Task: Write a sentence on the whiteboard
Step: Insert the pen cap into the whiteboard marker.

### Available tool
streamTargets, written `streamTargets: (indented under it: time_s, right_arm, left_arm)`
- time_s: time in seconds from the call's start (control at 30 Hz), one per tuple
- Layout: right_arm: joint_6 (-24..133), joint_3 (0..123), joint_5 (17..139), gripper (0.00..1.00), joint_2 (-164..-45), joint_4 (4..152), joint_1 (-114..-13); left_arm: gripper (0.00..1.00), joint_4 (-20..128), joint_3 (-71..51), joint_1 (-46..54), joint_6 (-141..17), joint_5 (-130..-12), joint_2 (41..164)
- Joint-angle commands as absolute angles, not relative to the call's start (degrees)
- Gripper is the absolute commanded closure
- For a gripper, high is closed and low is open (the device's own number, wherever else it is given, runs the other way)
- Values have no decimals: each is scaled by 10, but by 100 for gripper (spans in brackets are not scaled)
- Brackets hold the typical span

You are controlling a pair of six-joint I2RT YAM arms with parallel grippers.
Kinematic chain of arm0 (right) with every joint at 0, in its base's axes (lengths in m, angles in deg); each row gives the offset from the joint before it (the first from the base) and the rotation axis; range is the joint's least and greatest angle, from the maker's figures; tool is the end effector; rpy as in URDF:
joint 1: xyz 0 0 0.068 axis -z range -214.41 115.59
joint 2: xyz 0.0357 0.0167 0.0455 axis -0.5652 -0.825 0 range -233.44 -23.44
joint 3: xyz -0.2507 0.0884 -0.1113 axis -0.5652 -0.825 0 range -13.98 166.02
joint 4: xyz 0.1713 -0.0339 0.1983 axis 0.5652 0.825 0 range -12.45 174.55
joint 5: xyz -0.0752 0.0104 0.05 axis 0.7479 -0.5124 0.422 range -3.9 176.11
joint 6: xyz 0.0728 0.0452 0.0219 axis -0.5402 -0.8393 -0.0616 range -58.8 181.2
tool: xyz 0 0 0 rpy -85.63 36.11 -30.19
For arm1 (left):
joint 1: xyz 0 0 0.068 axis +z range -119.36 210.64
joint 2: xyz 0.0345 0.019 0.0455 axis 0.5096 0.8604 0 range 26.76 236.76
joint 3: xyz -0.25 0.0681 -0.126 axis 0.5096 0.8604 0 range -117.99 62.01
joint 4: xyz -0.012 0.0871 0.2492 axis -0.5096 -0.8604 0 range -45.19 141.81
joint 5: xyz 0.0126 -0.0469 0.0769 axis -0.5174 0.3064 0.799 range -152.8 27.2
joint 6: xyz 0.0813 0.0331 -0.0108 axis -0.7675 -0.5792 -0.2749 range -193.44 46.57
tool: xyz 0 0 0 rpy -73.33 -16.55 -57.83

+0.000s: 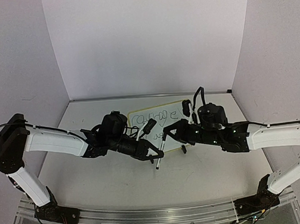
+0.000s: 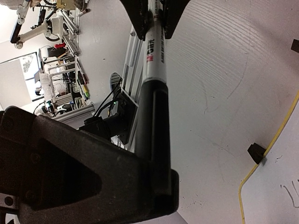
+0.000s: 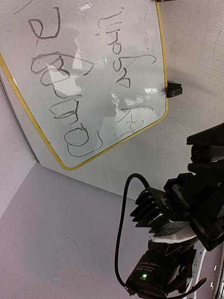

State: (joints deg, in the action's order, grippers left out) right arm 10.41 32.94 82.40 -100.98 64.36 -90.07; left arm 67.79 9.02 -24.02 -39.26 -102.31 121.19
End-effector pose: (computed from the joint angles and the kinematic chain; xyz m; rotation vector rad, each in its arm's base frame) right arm 0.1926 0.2911 0.2664 -0.1392 2.1000 1.2778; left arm 0.1841 -0.3460 0.2155 0.9121 2.1468 -1.5891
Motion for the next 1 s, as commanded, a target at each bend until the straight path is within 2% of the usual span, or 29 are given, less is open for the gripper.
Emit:
streamTargets:
  time_s: [0.0, 0.77, 0.97]
  right_arm:
    - [115, 333, 715, 100, -1033, 735, -943]
    - [149, 351, 636, 100, -1066, 760, -959]
    - [148, 357, 689, 100, -1045, 774, -959]
  left_arm:
    - [100, 773, 66, -200, -404, -967, 1160]
    - [100, 834, 68, -157, -367, -1018, 1155]
    - [100, 815, 65, -154, -370, -1034, 1162]
